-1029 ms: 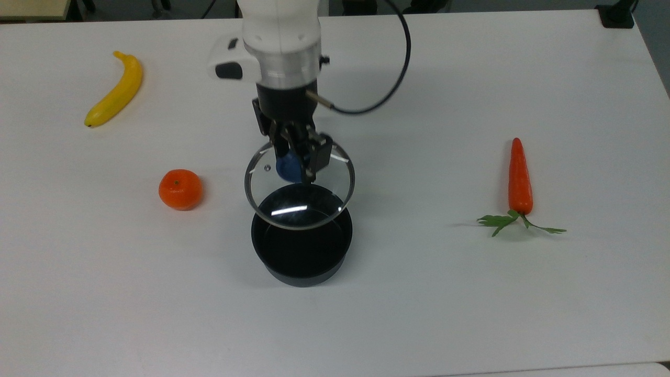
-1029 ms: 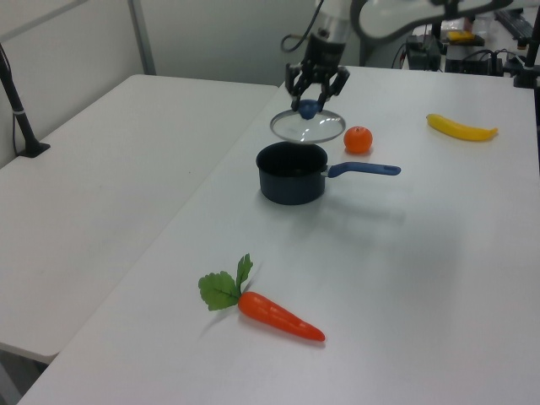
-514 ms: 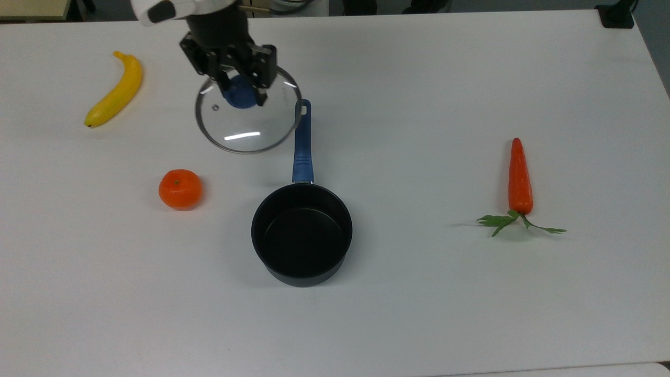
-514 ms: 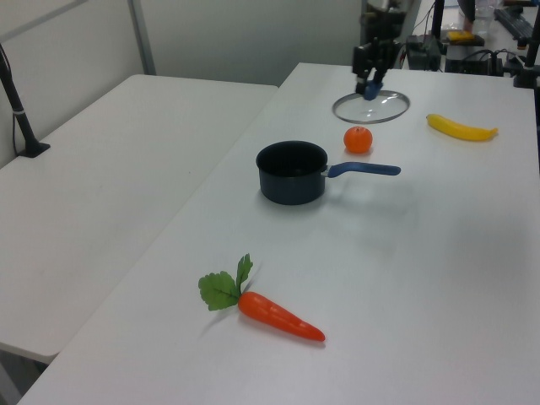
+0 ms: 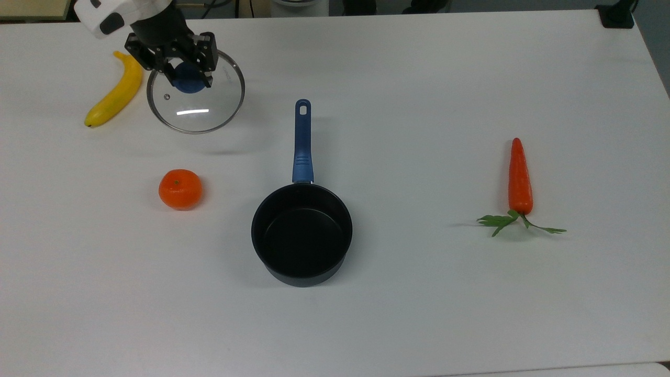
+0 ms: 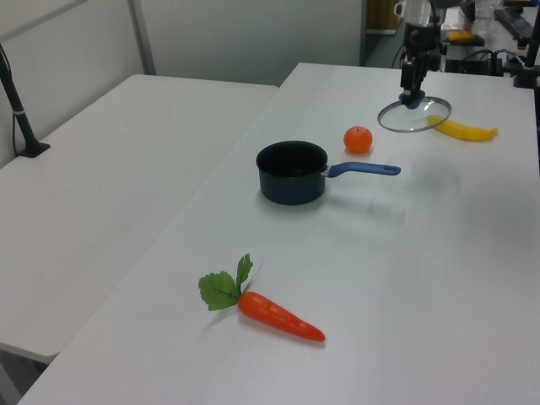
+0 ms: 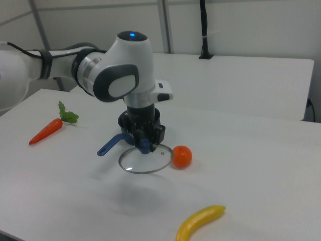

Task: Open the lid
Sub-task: 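Carry the lid away from the pan toward the banana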

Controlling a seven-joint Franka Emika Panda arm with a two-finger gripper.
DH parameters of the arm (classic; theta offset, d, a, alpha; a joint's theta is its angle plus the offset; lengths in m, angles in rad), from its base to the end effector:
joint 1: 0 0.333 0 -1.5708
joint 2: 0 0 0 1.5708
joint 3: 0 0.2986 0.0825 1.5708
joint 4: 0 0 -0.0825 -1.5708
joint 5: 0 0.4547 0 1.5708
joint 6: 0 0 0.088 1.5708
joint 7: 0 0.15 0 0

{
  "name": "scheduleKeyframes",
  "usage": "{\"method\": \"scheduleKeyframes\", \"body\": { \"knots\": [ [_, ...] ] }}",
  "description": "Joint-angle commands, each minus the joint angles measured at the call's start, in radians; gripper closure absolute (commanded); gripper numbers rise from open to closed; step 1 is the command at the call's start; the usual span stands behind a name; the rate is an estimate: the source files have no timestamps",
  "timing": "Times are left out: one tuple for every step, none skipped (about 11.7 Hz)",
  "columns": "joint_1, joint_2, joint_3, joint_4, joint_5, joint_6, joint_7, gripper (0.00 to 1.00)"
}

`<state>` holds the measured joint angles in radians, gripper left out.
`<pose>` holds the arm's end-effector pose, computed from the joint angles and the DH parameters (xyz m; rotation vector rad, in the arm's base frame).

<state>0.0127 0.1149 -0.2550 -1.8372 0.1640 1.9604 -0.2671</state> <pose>0.6440 -0.1389 0.3815 -3.0244 0.0527 -0.0657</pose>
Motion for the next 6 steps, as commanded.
{"method": "scheduleKeyframes", "body": {
  "knots": [
    [0.016, 0.014, -0.006, -0.076, 0.006, 0.138, -0.027, 0.62],
    [0.016, 0.031, -0.006, -0.086, 0.005, 0.164, -0.041, 0.61],
    [0.016, 0.055, -0.006, -0.086, 0.005, 0.192, -0.041, 0.61],
    [0.012, 0.064, -0.004, -0.089, 0.005, 0.221, -0.043, 0.61],
    [0.009, 0.078, -0.004, -0.089, 0.005, 0.225, -0.044, 0.61],
    [0.007, 0.087, -0.004, -0.089, 0.005, 0.229, -0.049, 0.61]
  ]
}}
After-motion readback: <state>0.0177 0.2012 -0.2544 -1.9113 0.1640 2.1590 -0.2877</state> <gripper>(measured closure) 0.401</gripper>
